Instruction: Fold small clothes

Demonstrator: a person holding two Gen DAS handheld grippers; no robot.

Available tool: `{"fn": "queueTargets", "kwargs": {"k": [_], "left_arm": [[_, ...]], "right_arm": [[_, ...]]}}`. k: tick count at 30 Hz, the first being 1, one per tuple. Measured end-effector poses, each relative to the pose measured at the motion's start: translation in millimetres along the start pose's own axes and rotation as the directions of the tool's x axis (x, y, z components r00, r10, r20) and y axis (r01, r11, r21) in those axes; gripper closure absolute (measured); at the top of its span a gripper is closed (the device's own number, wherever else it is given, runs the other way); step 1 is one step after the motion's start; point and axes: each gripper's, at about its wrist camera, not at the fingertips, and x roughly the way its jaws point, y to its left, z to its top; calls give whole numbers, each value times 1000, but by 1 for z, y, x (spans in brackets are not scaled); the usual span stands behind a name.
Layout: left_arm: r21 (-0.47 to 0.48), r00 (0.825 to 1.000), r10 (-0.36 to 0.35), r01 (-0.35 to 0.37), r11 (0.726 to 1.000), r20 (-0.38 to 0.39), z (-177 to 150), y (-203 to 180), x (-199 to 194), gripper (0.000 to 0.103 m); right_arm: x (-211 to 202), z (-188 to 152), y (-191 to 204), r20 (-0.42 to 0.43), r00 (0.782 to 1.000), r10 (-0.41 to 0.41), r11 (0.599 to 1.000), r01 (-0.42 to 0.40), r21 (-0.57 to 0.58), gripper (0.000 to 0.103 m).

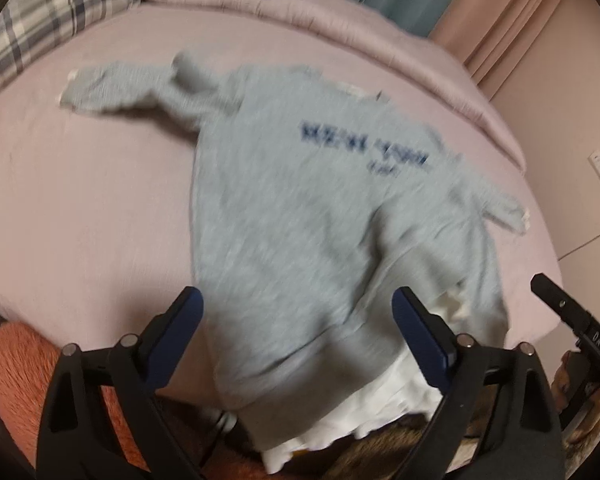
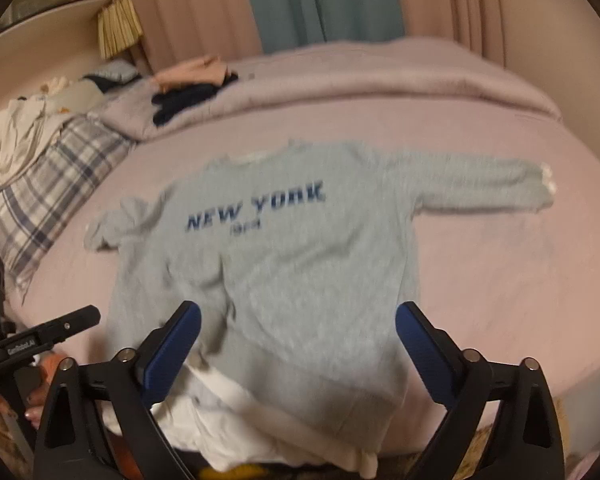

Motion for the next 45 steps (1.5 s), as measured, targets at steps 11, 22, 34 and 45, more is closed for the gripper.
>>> {"fn": "queueTargets", "kwargs": {"k": [11, 22, 34, 45], "left_arm": [[-75, 990, -9, -2, 997, -143, -20, 19, 29, 19], [-86, 987, -123, 114, 990, -108, -27, 18, 20, 88], [-105, 989, -79, 66, 992, -122, -25, 32, 10, 79], [-153, 986, -57, 33, 988, -155, -40, 44, 9, 41]], "right_arm": [[45, -35, -27, -209, 978, -20, 996, 38, 79, 32], [38, -39, -35, -173, 984, -46, 997, 57, 58, 102], [9, -43, -69, -183, 983, 10, 980, 27, 200, 93], [25, -55, -30, -237, 971, -28, 994, 53, 97, 41]]}}
